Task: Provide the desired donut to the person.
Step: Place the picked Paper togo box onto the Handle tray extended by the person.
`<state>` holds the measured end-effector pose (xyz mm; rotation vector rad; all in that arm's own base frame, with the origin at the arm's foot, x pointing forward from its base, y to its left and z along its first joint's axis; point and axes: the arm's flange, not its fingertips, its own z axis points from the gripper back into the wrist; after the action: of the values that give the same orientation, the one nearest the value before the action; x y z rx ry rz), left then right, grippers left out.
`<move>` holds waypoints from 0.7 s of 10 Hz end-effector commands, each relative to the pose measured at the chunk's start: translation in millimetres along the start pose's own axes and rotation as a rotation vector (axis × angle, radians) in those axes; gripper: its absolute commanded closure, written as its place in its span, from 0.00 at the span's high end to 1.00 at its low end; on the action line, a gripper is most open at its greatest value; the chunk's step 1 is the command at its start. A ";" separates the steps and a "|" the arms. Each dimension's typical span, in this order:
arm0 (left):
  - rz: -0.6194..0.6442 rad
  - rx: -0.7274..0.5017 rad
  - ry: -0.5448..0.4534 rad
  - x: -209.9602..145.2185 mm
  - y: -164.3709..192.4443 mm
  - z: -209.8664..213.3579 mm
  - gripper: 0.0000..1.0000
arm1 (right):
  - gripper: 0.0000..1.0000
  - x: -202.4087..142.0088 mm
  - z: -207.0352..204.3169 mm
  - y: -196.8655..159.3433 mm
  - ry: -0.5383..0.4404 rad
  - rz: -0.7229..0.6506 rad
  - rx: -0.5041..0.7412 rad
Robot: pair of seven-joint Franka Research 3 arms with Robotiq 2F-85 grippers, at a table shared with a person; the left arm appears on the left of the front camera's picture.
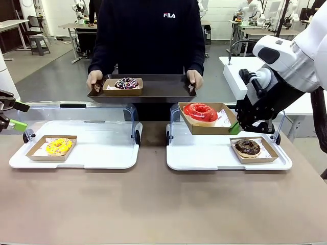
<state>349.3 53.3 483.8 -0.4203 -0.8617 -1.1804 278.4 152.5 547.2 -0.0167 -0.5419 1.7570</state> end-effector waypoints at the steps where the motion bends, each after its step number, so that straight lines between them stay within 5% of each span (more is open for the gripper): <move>1: 0.000 -0.003 -0.017 -1.4 0.4 0.8 1.00 | 0.00 1.5 -0.5 1.9 0.006 0.003 0.005; 7: 0.000 -0.003 -0.017 -1.4 0.4 0.8 1.00 | 0.00 1.5 -0.5 1.9 0.006 0.003 0.005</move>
<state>349.3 53.3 483.8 -0.4204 -0.8617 -1.1804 278.4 152.5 547.1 -0.0167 -0.5418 1.7570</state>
